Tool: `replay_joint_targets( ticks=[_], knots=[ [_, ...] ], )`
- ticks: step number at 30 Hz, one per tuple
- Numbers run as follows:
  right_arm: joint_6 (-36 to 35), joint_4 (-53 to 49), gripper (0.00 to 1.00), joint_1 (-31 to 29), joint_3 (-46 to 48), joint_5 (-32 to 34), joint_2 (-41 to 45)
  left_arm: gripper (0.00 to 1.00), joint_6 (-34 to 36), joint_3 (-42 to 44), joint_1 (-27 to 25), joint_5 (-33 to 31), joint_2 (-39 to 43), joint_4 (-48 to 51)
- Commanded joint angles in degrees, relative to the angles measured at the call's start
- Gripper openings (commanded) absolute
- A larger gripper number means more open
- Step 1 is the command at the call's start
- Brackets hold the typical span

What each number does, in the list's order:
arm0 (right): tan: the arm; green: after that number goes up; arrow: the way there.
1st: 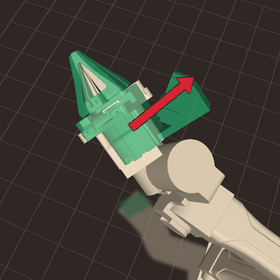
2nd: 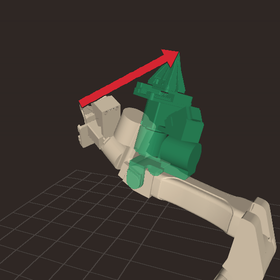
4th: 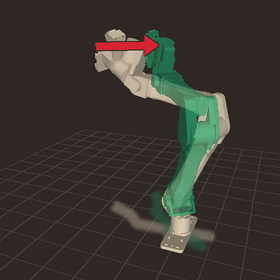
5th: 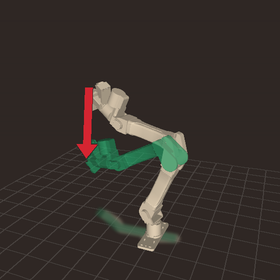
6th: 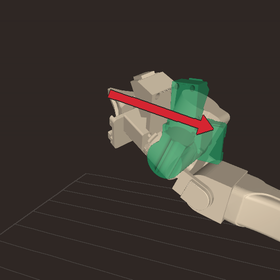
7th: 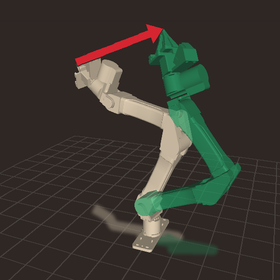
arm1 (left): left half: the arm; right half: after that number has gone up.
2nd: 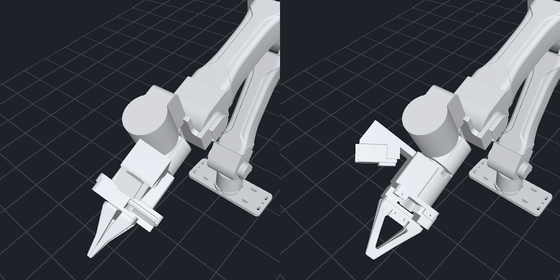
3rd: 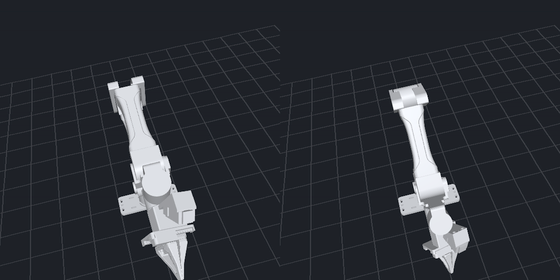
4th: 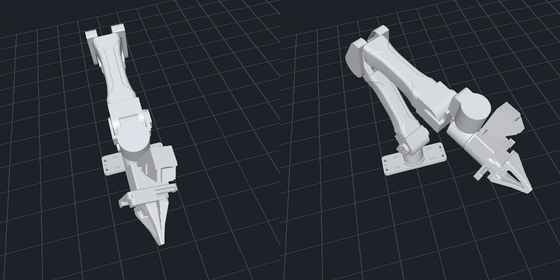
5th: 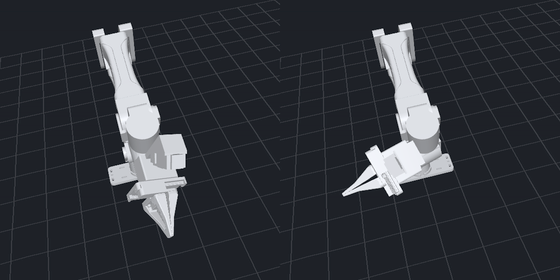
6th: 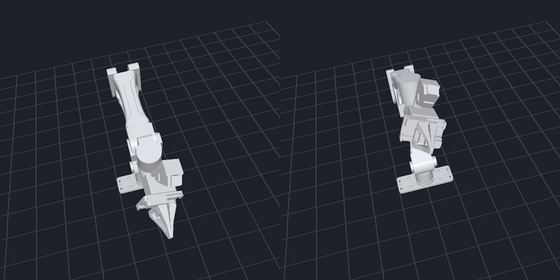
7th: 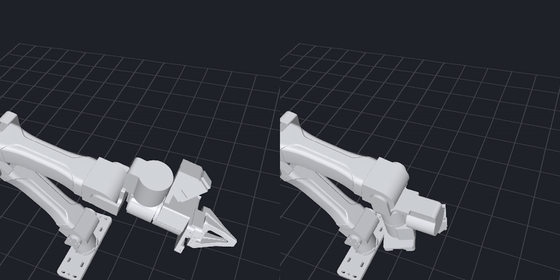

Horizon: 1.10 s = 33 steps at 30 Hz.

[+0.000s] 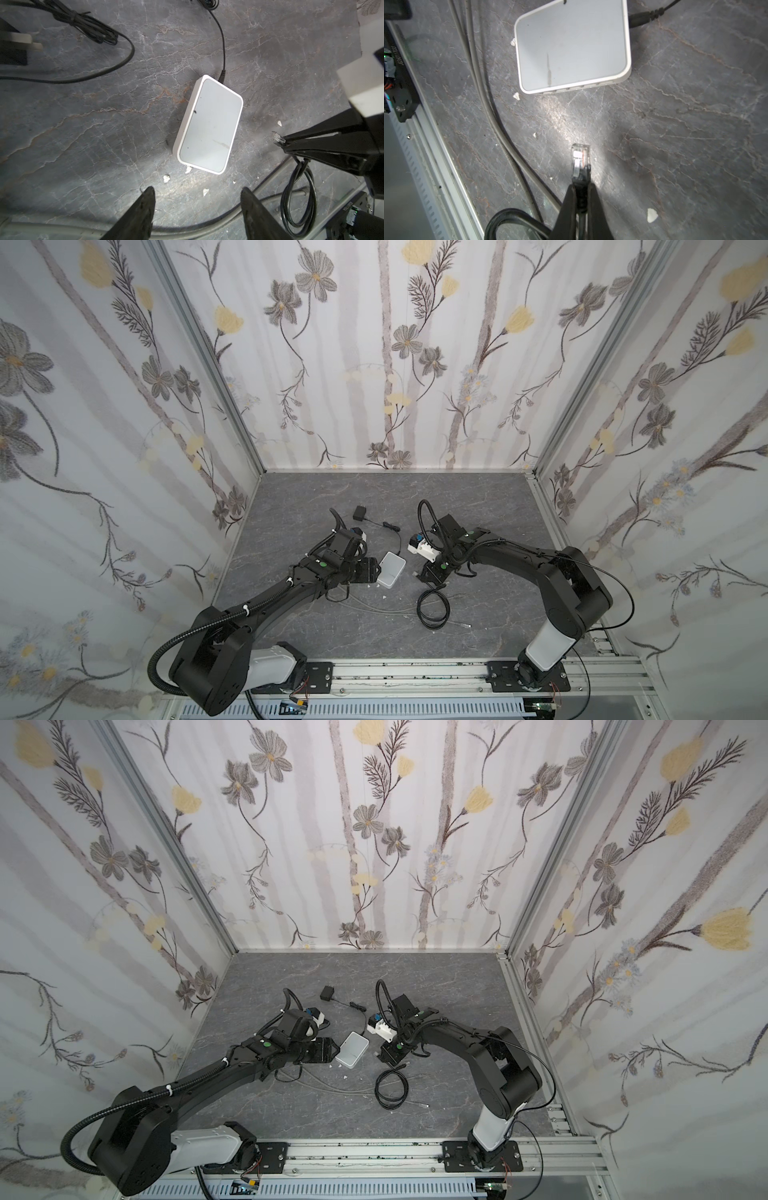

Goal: Insert the plug into the switch port

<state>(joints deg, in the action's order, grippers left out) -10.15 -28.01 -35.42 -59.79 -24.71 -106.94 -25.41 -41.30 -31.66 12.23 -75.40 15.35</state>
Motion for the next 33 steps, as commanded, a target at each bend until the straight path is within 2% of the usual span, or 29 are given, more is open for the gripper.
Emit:
replay_joint_targets(
  ticks=[1, 5, 14, 20, 27, 30, 33],
  knots=[
    [2.1, 4.8, 0.0, -0.5, 1.0, 3.1, -0.3, 0.65, 1.4, -1.1, 1.0, -0.3, -3.1, -3.6],
    [3.5, 7.4, 0.0, -1.4, 2.0, 3.2, -0.5, 0.63, 2.4, -2.2, 1.3, 0.4, -7.3, -6.6],
    [3.7, 5.9, 0.0, -2.3, 0.3, 2.7, -3.4, 0.56, 5.1, -5.8, 1.2, 4.5, -15.5, -9.1],
    [3.6, 5.9, 0.0, -2.9, -1.1, 2.6, -4.7, 0.55, 5.6, -7.1, 1.3, 5.3, -18.1, -8.6],
    [3.2, 6.2, 0.0, -3.9, -2.1, -0.6, -7.0, 0.53, 5.4, -7.6, 1.2, 6.5, -20.2, -9.4],
    [3.3, 6.4, 0.0, -4.1, -2.0, -0.3, -6.4, 0.52, 5.3, -8.1, 1.3, 4.9, -19.9, -8.1],
    [3.4, 6.3, 0.0, -4.2, -1.7, -0.5, -4.1, 0.62, 5.2, -7.3, 1.2, 3.1, -15.7, -7.3]
  ],
)
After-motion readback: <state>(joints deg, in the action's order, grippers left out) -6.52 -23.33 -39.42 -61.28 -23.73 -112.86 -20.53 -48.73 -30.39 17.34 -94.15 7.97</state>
